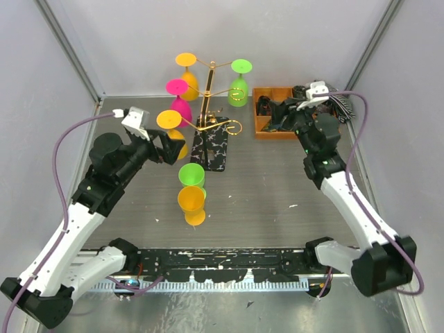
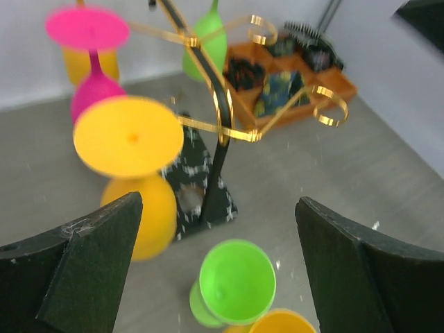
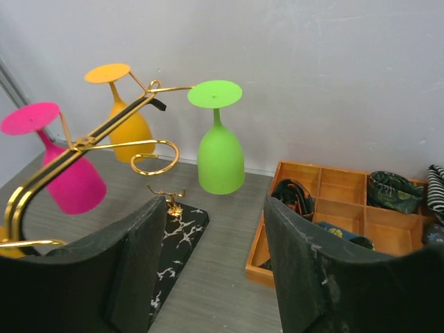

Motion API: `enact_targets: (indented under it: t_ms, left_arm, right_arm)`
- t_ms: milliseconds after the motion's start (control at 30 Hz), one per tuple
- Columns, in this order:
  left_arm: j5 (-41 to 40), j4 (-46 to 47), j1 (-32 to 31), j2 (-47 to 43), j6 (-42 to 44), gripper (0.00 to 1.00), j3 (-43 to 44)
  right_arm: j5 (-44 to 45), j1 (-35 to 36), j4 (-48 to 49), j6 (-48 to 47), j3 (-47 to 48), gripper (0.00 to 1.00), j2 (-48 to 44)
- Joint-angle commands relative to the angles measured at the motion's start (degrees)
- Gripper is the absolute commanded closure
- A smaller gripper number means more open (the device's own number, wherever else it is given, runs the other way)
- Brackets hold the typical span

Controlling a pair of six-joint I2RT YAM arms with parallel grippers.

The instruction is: Place the wine glass upside down on the wine glass rack

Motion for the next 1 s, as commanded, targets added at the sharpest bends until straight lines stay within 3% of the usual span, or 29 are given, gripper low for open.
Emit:
enact_targets:
  t_ms: [0, 233, 333, 567, 833, 900, 967]
  left_arm:
    - [-0.12, -14.72, -0.25, -1.57, -3.54, 0.02, -0.66]
    - [-5.04, -17.85, -2.2, -0.84, -5.92, 0.02, -4.48]
    - [-8.04, -18.53, -4.16, 2.87, -5.94, 0.02, -4.59]
    - [-23.46, -14.99, -11.65, 10.8, -5.66, 0.02, -6.15]
    - [-28.86, -13.67, -12.56, 16.53, -5.28, 0.02, -5.74]
    - [-28.87, -13.73, -12.7, 17.57, -5.23, 0.13, -5.39]
    - [-28.89, -13.86, -12.79, 18.14, -5.27, 0.32, -5.07]
  right_arm:
    - [3.33, -0.04, -21.68, 3.88, 6.88, 0.34, -7.35]
    - [5.74, -0.06, -36.17, 8.76, 8.62, 0.25, -12.41]
    - [8.45, -0.04, -38.54, 9.69, 8.13, 0.23, -15.01]
    - [13.39, -0.07, -44.32, 8.5, 9.47, 0.21, -20.3]
    - [17.23, -0.09, -49.11, 7.13, 11.54, 0.2, -22.74]
    - [17.56, -0.08, -49.36, 6.99, 11.22, 0.2, -23.03]
    - [17.72, -0.08, -49.45, 6.66, 10.93, 0.2, -23.29]
